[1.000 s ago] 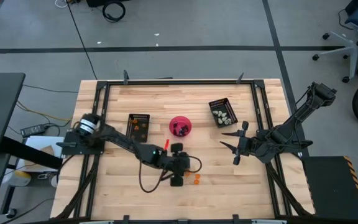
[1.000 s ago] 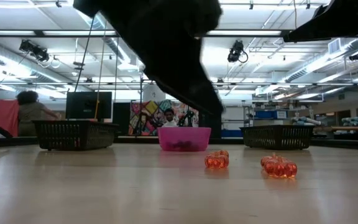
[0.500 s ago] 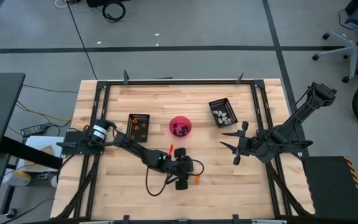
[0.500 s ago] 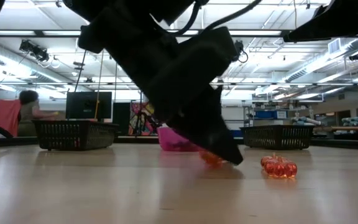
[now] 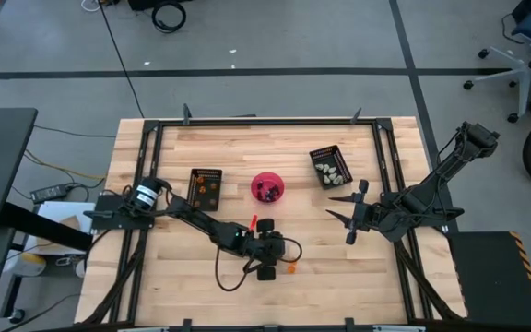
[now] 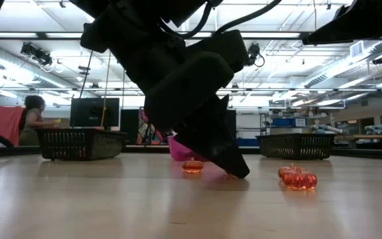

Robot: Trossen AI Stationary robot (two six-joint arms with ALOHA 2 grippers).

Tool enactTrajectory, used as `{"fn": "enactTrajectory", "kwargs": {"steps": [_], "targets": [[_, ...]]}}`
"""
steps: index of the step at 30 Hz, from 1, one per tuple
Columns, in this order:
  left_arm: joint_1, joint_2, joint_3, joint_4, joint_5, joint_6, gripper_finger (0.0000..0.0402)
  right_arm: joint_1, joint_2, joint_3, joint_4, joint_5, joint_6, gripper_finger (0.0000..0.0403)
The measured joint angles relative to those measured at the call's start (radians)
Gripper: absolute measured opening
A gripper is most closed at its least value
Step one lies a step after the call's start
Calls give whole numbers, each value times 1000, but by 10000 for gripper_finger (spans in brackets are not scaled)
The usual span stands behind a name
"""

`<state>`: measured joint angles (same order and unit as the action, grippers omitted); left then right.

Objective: Sort Halloween decoration
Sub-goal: Put the orange pumpkin toy into the left black bin

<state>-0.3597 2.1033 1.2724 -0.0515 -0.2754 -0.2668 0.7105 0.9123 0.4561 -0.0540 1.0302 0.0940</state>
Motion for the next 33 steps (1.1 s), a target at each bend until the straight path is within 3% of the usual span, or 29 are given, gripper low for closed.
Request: {"fn": "enactTrajectory", "kwargs": {"steps": [15, 23, 33], "targets": [[-4, -4, -2, -13, -1, 1, 52, 0, 0, 0, 0, 0, 0, 167], [-4, -46, -8, -66, -1, 5, 50, 0, 0, 0, -2, 0, 0, 167], [-4, -158, -6, -213, -111, 6, 50, 0, 0, 0, -7, 0, 6, 167]]}}
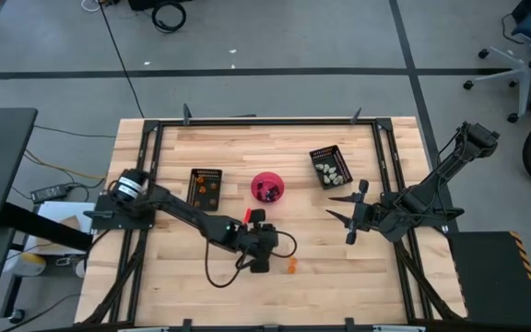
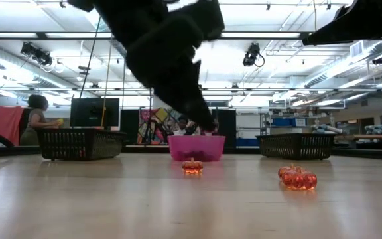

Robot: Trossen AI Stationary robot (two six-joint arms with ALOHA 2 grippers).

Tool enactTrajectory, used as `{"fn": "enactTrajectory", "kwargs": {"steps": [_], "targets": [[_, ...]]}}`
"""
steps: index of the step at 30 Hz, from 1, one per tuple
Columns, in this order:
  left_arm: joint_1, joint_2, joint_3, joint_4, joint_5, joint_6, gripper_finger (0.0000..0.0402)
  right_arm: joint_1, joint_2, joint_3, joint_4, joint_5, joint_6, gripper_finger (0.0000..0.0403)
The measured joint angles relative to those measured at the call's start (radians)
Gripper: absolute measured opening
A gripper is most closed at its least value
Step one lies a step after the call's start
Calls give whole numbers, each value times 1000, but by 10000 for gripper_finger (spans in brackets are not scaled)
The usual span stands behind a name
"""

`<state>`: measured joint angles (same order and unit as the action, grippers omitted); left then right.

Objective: Sort Halloween decoration
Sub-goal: Put the orange pumpkin toy into the left black bin

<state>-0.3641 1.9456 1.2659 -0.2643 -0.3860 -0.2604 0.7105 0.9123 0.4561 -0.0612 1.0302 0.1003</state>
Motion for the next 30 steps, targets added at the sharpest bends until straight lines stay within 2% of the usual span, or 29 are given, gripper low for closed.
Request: {"fn": "enactTrajectory", "kwargs": {"steps": [6, 13, 22, 26, 30], "targets": [[0, -64, 2, -194, -89, -42, 50, 0, 0, 0, -6, 0, 1, 167], [2, -104, 2, -445, -208, -185, 50, 0, 0, 0, -7, 0, 4, 167], [7, -109, 2, -805, -362, -508, 50, -1, 2, 0, -4, 0, 4, 167], [21, -109, 3, -964, -379, -676, 49, -1, 2, 0, -3, 1, 3, 167], [39, -109, 3, -1037, -341, -741, 49, -1, 2, 0, -3, 0, 2, 167]]}}
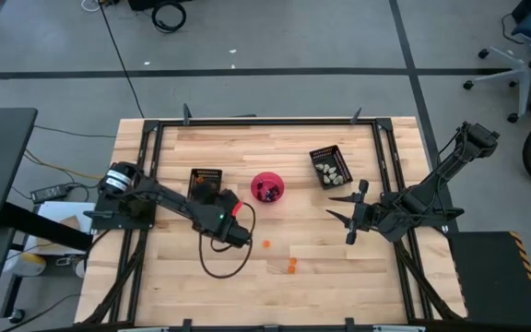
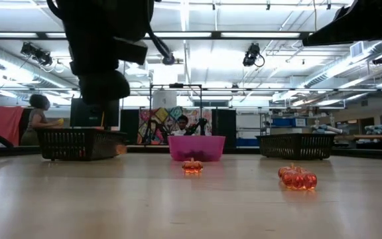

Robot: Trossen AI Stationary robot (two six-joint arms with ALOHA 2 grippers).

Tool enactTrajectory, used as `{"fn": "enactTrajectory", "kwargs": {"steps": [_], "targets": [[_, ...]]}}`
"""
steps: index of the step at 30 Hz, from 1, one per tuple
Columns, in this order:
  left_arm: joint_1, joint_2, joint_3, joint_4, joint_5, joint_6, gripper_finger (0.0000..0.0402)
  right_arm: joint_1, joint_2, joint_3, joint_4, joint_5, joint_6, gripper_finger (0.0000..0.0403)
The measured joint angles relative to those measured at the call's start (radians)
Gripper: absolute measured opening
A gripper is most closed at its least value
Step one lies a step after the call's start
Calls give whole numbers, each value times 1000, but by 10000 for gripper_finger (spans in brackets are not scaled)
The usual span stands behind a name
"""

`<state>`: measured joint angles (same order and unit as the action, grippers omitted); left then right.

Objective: Sort Halloween decoration
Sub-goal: Put the orange pumpkin toy into the left black bin

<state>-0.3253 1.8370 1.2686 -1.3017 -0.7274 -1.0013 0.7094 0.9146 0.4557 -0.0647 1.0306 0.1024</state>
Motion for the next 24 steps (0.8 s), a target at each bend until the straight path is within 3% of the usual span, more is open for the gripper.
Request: {"fn": "enactTrajectory", "kwargs": {"steps": [6, 12, 24], "targets": [[38, 0, 0, -19, 72, 13, 50, 0, 0, 0, 0, -1, 0, 167], [72, 0, 1, 83, -12, 189, 50, -2, 0, 0, 3, -1, -1, 167], [409, -2, 1, 336, 120, 672, 50, -3, 0, 0, 0, -4, -1, 167]]}}
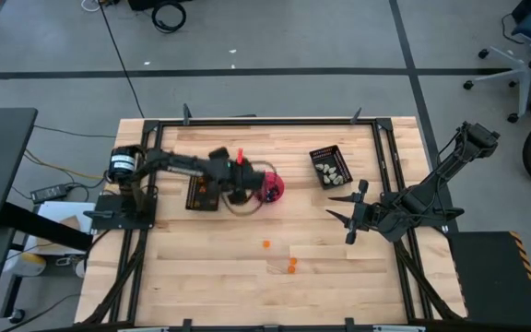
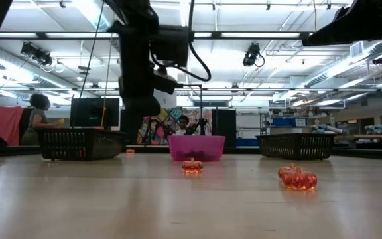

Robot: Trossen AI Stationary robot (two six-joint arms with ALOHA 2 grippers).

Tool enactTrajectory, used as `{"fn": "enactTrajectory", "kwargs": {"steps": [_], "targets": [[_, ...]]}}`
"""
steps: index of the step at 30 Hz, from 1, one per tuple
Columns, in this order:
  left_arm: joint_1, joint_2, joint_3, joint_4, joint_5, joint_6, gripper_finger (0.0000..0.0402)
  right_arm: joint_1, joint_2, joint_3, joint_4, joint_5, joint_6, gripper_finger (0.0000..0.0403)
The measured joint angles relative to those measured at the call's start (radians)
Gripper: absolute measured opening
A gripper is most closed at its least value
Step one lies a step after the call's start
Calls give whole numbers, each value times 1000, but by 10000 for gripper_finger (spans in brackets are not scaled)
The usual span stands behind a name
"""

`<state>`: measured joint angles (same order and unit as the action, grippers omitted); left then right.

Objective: Sort Halloween decoration
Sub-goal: Put the orange pumpkin toy into the left black bin

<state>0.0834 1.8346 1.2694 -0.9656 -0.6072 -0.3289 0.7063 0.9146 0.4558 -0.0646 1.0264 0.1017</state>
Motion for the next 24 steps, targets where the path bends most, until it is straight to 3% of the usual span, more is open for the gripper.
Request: {"fn": "enactTrajectory", "kwargs": {"steps": [5, 12, 24], "targets": [[132, -9, 0, 144, 134, 132, 50, 0, 0, 0, -3, 0, 2, 167], [305, -9, 0, 190, 266, 146, 59, 0, 0, 0, -3, -8, 16, 167], [438, -8, 0, 193, 362, 136, 208, 0, 0, 0, -3, -33, 19, 167]]}}
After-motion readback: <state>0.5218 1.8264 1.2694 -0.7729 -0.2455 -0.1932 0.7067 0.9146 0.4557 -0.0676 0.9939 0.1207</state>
